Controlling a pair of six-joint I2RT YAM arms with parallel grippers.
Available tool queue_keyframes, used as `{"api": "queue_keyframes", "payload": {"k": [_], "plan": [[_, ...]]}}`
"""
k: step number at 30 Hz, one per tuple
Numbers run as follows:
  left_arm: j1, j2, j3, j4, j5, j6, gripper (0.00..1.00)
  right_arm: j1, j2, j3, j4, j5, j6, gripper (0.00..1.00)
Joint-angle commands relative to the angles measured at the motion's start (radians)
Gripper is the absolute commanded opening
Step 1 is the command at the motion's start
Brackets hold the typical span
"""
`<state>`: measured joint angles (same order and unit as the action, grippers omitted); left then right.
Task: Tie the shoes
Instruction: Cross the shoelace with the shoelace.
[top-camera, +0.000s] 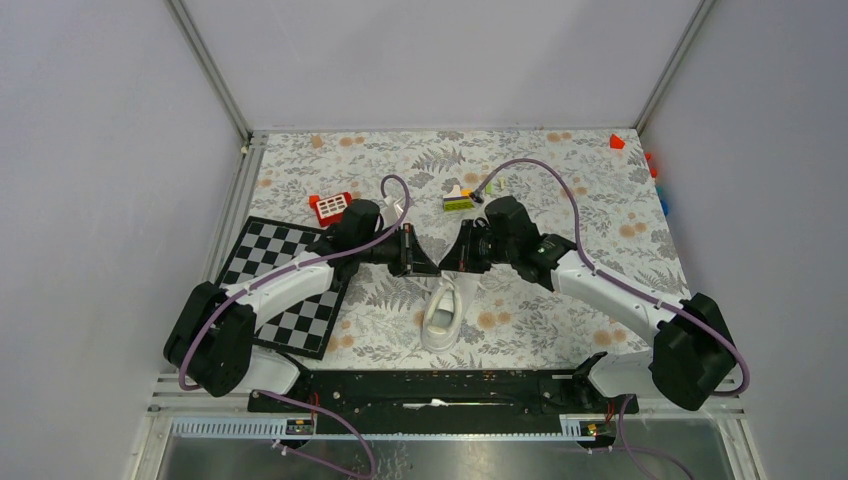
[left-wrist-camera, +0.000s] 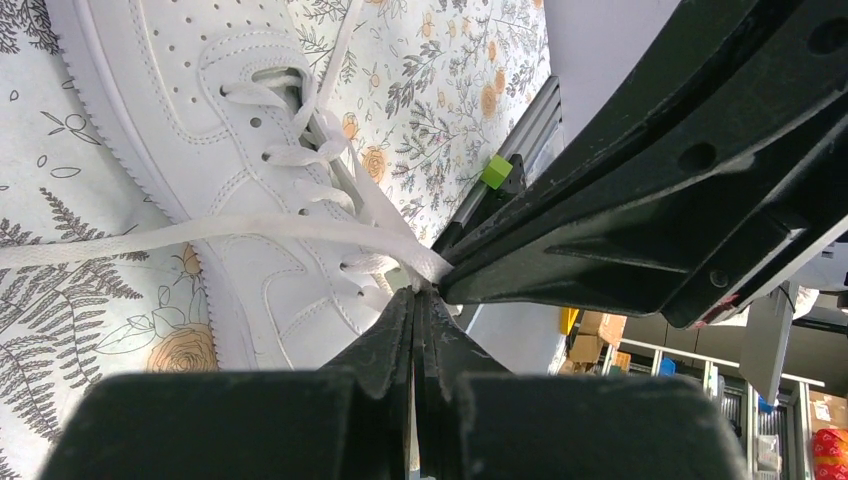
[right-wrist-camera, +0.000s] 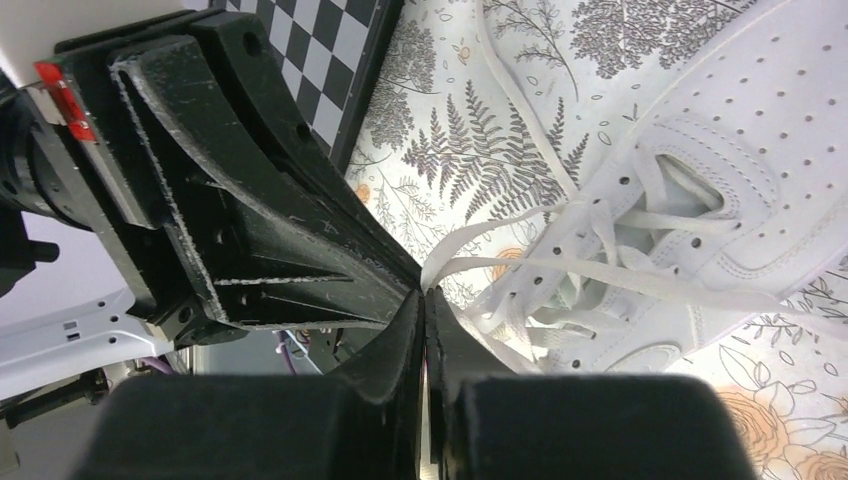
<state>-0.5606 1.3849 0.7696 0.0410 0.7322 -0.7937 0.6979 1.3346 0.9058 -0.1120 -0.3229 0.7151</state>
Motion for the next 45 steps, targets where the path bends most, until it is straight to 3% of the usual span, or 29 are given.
{"api": "queue_keyframes", "payload": {"k": [1, 12, 17, 20, 27, 29, 35, 45], "plan": [[0.005, -0.018, -0.004, 0.038, 0.029, 0.021, 0.00, 0.007, -0.036, 0.020, -0.017, 0.070, -0.009, 0.01], [0.004, -0.064, -0.053, 0.035, 0.023, 0.011, 0.00, 0.007, -0.163, -0.118, -0.014, 0.291, 0.103, 0.01], [0.004, -0.089, -0.066, 0.041, 0.017, 0.006, 0.00, 0.007, -0.152, -0.161, -0.001, 0.280, 0.157, 0.06], [0.004, -0.091, -0.055, 0.055, 0.021, 0.001, 0.00, 0.008, -0.157, -0.180, 0.015, 0.258, 0.170, 0.14], [0.004, -0.074, -0.016, 0.052, 0.032, 0.012, 0.00, -0.001, -0.174, -0.164, 0.010, 0.248, 0.159, 0.42], [0.004, -0.068, -0.013, 0.047, 0.036, 0.014, 0.00, -0.008, -0.144, -0.136, -0.022, 0.242, 0.143, 0.46], [0.003, -0.064, -0.027, 0.040, 0.045, 0.020, 0.00, -0.019, -0.045, -0.024, -0.125, 0.232, 0.064, 0.46], [0.002, -0.070, -0.033, 0.039, 0.048, 0.024, 0.00, -0.037, 0.096, 0.105, -0.237, 0.198, -0.002, 0.38]]}}
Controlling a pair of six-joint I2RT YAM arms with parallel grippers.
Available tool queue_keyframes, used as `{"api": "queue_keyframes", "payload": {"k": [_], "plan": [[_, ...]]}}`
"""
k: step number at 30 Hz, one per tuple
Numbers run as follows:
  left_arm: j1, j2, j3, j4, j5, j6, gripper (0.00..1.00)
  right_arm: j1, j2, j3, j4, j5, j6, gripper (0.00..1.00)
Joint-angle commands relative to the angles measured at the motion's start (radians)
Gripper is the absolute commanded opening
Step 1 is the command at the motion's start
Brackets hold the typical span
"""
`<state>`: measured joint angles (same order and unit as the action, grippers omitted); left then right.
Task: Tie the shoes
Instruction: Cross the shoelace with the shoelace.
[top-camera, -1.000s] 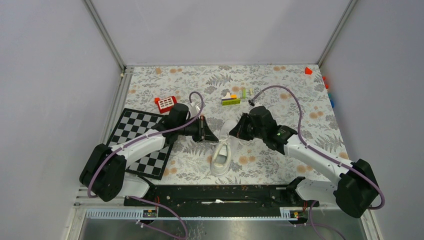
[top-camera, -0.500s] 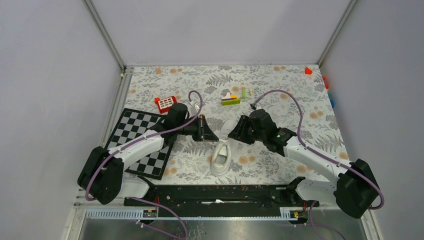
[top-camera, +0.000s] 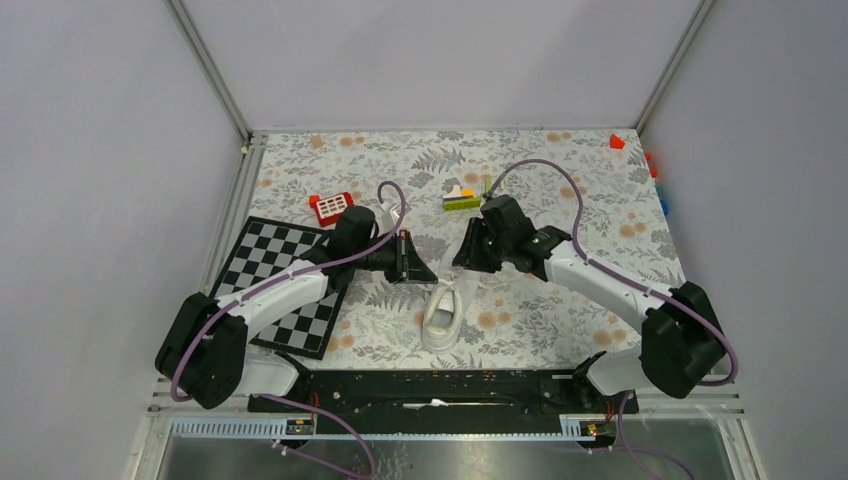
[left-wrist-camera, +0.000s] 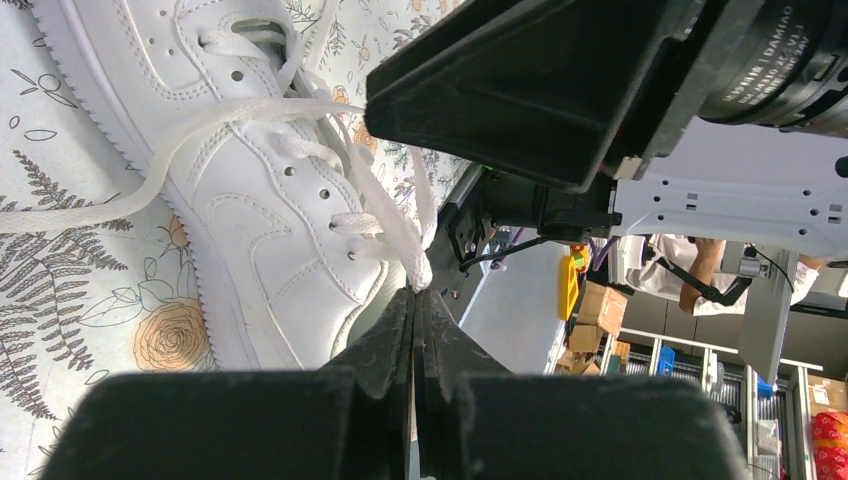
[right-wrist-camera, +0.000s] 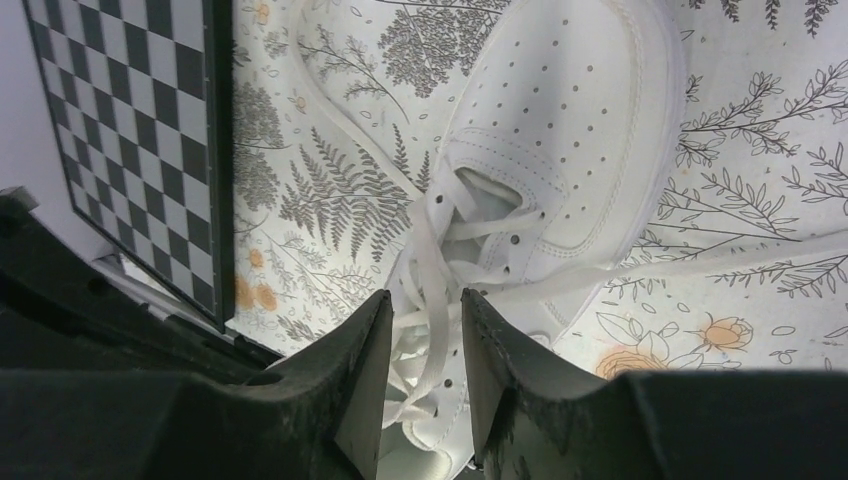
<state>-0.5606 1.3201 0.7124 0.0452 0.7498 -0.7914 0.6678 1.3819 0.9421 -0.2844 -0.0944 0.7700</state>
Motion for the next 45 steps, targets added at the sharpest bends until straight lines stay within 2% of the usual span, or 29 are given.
{"api": "queue_keyframes", "payload": {"k": [1, 5, 7, 13, 20, 22, 24, 25, 27, 29, 31, 35, 42, 45], "plan": [[0.002, -0.006, 0.024, 0.035, 0.031, 0.021, 0.00, -0.008, 0.060, 0.077, -0.072, -0.037, -0.061, 0.39], [0.002, -0.008, 0.021, 0.035, 0.031, 0.023, 0.00, -0.008, 0.107, 0.115, -0.091, -0.056, -0.092, 0.39], [0.001, -0.009, 0.020, 0.035, 0.032, 0.023, 0.00, -0.008, 0.128, 0.142, -0.109, -0.056, -0.107, 0.35], [0.001, -0.015, 0.019, 0.032, 0.033, 0.025, 0.00, -0.012, 0.122, 0.174, -0.151, 0.055, -0.122, 0.01], [0.002, -0.012, 0.013, 0.027, 0.031, 0.030, 0.00, -0.033, 0.001, 0.121, -0.176, 0.314, -0.060, 0.00], [0.001, -0.008, 0.008, 0.028, 0.031, 0.033, 0.00, -0.034, -0.077, 0.044, -0.157, 0.401, -0.001, 0.00], [0.001, -0.004, 0.003, 0.027, 0.034, 0.034, 0.00, -0.033, -0.201, -0.095, -0.022, 0.427, 0.068, 0.00], [0.001, -0.003, 0.001, 0.028, 0.035, 0.034, 0.00, -0.033, -0.266, -0.177, 0.075, 0.421, 0.092, 0.03], [0.002, 0.000, 0.000, 0.029, 0.036, 0.036, 0.00, -0.033, -0.389, -0.331, 0.232, 0.405, 0.124, 0.17], [0.001, 0.005, 0.002, 0.029, 0.037, 0.037, 0.00, -0.033, -0.454, -0.394, 0.258, 0.387, 0.132, 0.29], [0.002, 0.011, 0.006, 0.030, 0.038, 0.037, 0.00, -0.034, -0.445, -0.387, 0.201, 0.351, 0.105, 0.39], [0.001, 0.025, 0.016, 0.030, 0.042, 0.037, 0.00, -0.034, -0.361, -0.319, 0.099, 0.310, 0.038, 0.45], [0.001, 0.014, 0.021, 0.024, 0.031, 0.032, 0.00, -0.033, -0.171, -0.063, -0.010, 0.196, -0.152, 0.47], [-0.001, 0.000, 0.037, -0.010, 0.002, 0.040, 0.00, -0.033, -0.119, -0.017, -0.033, 0.182, -0.178, 0.47]]}}
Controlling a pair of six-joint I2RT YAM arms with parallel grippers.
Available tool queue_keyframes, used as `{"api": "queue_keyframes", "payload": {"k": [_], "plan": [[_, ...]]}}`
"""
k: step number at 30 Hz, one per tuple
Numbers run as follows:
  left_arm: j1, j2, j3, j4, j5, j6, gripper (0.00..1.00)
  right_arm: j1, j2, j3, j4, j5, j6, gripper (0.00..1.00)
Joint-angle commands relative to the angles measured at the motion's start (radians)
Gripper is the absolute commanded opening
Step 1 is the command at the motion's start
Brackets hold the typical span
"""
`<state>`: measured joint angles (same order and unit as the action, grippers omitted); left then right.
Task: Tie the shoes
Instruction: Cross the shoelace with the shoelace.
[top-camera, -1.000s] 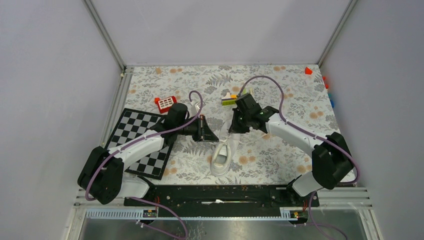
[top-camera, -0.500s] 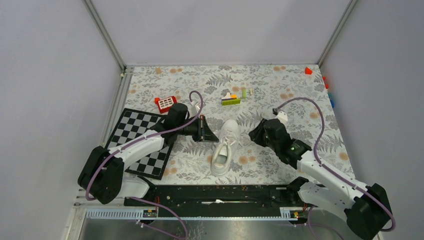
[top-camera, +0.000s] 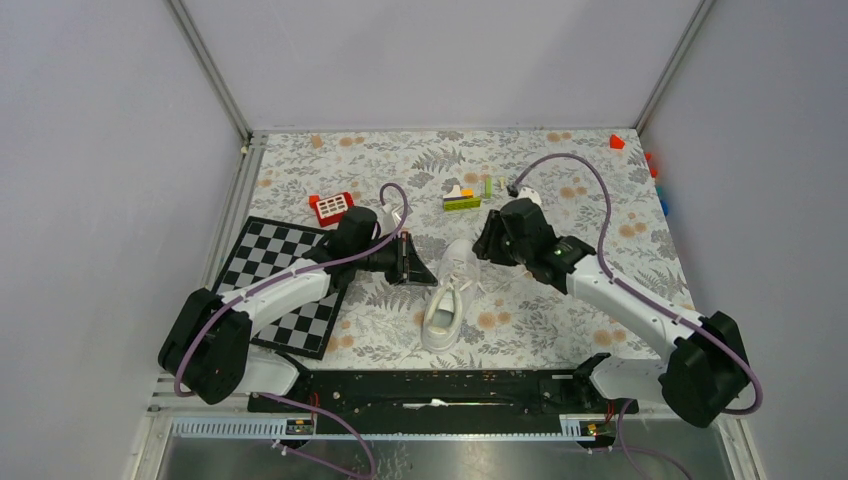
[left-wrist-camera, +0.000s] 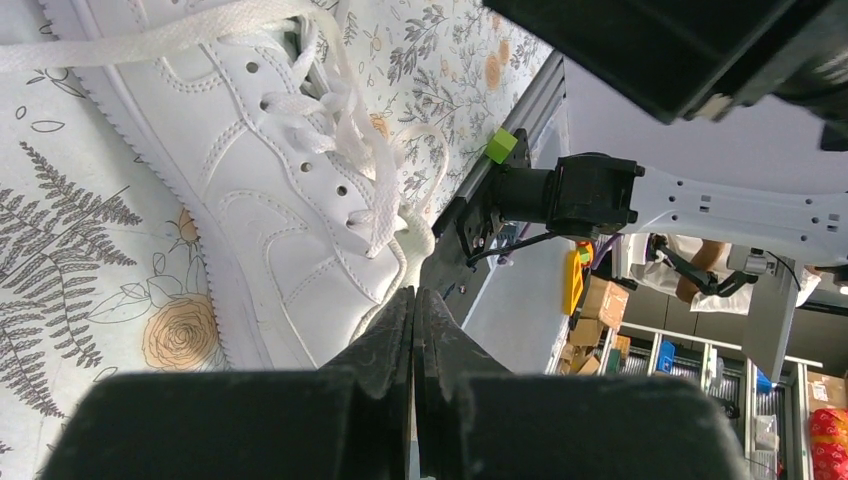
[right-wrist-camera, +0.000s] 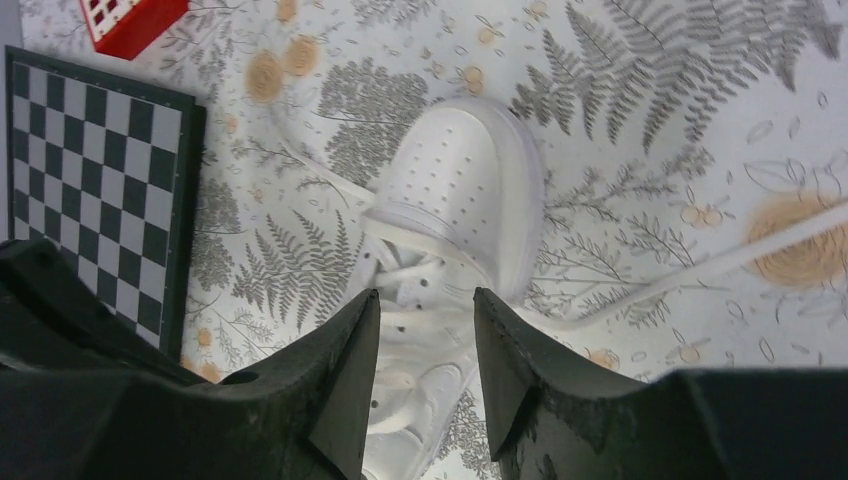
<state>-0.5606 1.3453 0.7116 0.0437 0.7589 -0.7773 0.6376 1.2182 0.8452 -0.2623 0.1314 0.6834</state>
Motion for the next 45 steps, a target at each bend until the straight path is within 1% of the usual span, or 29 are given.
{"api": "queue_keyframes", "payload": {"k": [1, 4, 6, 8, 10, 12, 21, 23, 25, 27, 31, 32, 35, 37, 38, 42, 45], "plan": [[-0.002, -0.035, 0.048, -0.035, -0.031, 0.037, 0.04, -0.004, 0.048, 0.080, -0.051, -0.049, -0.091, 0.47], [-0.013, -0.071, 0.083, -0.122, -0.115, 0.082, 0.33, -0.003, 0.042, 0.057, -0.037, -0.064, -0.075, 0.47], [-0.032, -0.080, 0.122, -0.190, -0.176, 0.129, 0.59, -0.004, 0.034, 0.041, -0.031, -0.069, -0.063, 0.48], [-0.073, -0.058, 0.198, -0.290, -0.237, 0.199, 0.77, -0.003, 0.023, 0.028, -0.030, -0.070, -0.056, 0.48], [-0.111, -0.014, 0.267, -0.370, -0.307, 0.257, 0.80, -0.003, 0.013, 0.022, -0.030, -0.069, -0.051, 0.48], [-0.137, 0.035, 0.326, -0.431, -0.361, 0.294, 0.80, -0.003, 0.003, 0.021, -0.031, -0.067, -0.049, 0.48], [-0.178, 0.172, 0.452, -0.566, -0.475, 0.381, 0.73, -0.005, -0.049, 0.004, -0.054, -0.049, -0.049, 0.48], [-0.183, 0.191, 0.459, -0.571, -0.476, 0.385, 0.73, -0.005, -0.053, -0.001, -0.054, -0.051, -0.047, 0.48], [-0.184, 0.198, 0.457, -0.554, -0.459, 0.375, 0.68, -0.004, -0.054, -0.002, -0.055, -0.052, -0.043, 0.48], [-0.185, 0.195, 0.448, -0.528, -0.448, 0.358, 0.50, -0.004, -0.054, -0.003, -0.054, -0.052, -0.043, 0.48], [-0.184, 0.178, 0.436, -0.507, -0.452, 0.340, 0.03, -0.004, -0.036, 0.004, -0.059, -0.068, -0.051, 0.48], [-0.183, 0.175, 0.434, -0.506, -0.457, 0.336, 0.00, -0.005, -0.024, 0.010, -0.063, -0.083, -0.060, 0.49], [-0.183, 0.146, 0.404, -0.488, -0.460, 0.323, 0.00, -0.006, 0.028, 0.045, -0.083, -0.126, -0.079, 0.50], [-0.183, 0.134, 0.387, -0.472, -0.441, 0.310, 0.00, -0.006, 0.071, 0.067, -0.082, -0.178, -0.088, 0.55], [-0.183, 0.130, 0.380, -0.460, -0.430, 0.303, 0.00, -0.006, 0.093, 0.081, -0.084, -0.203, -0.091, 0.56], [-0.183, 0.129, 0.364, -0.448, -0.407, 0.288, 0.00, -0.011, 0.172, 0.135, -0.091, -0.252, -0.092, 0.56], [-0.183, 0.130, 0.360, -0.448, -0.400, 0.288, 0.00, -0.017, 0.222, 0.166, -0.090, -0.264, -0.097, 0.54]]}}
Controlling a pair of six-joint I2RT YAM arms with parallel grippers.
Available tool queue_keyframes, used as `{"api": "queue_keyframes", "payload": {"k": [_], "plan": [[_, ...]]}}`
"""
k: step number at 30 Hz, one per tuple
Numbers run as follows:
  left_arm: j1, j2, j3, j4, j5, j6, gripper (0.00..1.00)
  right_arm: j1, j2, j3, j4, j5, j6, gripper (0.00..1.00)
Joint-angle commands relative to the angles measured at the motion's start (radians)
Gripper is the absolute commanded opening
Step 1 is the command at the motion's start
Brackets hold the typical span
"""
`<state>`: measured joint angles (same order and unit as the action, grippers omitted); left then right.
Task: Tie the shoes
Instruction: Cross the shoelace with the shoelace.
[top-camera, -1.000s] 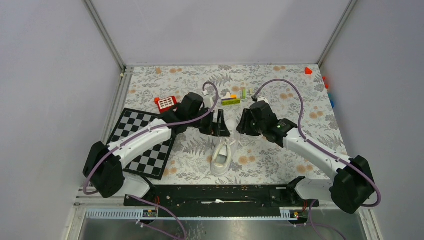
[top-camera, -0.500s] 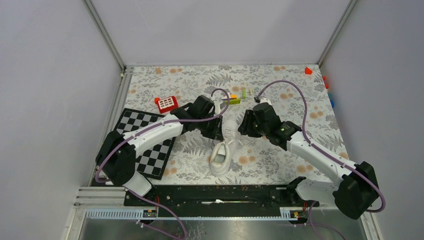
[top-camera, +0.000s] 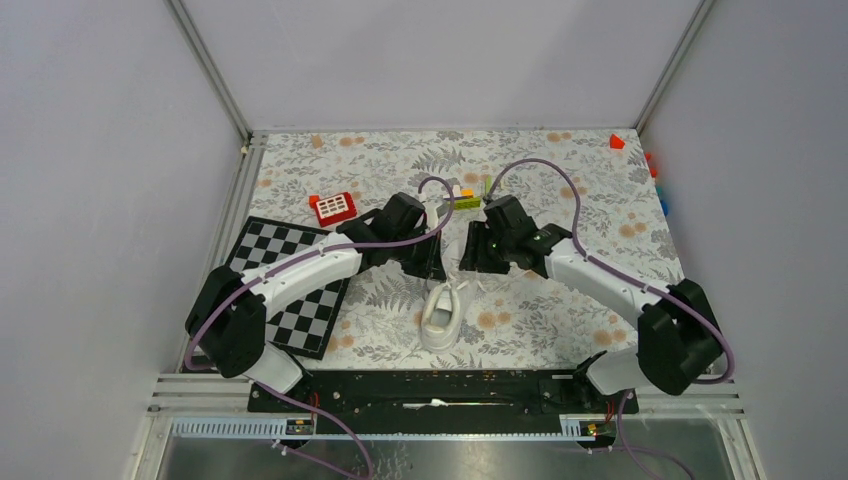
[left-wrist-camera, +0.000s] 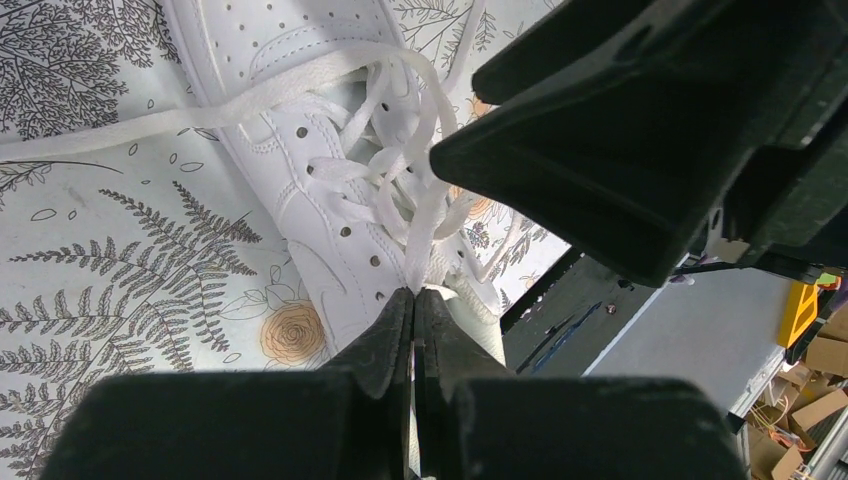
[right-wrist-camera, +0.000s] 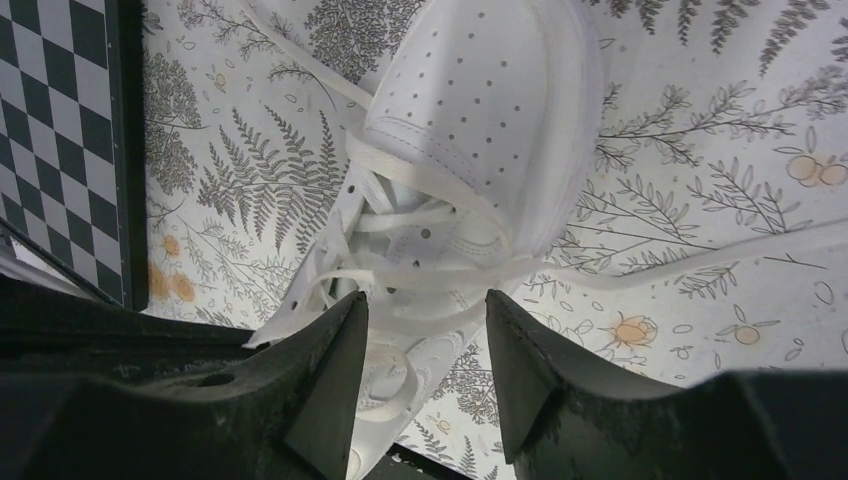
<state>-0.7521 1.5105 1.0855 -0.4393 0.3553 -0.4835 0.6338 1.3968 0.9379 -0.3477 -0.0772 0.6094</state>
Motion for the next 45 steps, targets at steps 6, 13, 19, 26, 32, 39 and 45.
{"api": "queue_keyframes", "payload": {"k": [6, 13, 19, 26, 32, 39, 45], "plan": [[0.008, -0.033, -0.016, 0.035, 0.019, -0.007, 0.00, -0.017, 0.141, 0.146, -0.027, -0.051, -0.059, 0.49], [0.009, -0.037, -0.023, 0.038, 0.027, -0.007, 0.00, -0.023, 0.211, 0.224, -0.085, 0.026, -0.138, 0.47], [0.008, -0.032, -0.023, 0.036, 0.033, -0.004, 0.00, -0.025, 0.233, 0.250, -0.114, 0.068, -0.198, 0.47], [0.008, -0.027, -0.018, 0.034, 0.033, -0.005, 0.00, -0.025, 0.324, 0.280, -0.116, -0.012, -0.251, 0.50], [0.008, -0.027, -0.020, 0.034, 0.038, -0.006, 0.00, -0.029, 0.310, 0.263, -0.096, 0.015, -0.228, 0.24], [0.008, -0.031, -0.031, 0.033, 0.033, -0.004, 0.00, -0.037, 0.192, 0.214, -0.095, 0.151, -0.193, 0.00], [0.008, -0.032, -0.037, 0.033, 0.032, -0.003, 0.00, -0.044, 0.047, 0.137, -0.059, 0.276, -0.136, 0.00]]}}
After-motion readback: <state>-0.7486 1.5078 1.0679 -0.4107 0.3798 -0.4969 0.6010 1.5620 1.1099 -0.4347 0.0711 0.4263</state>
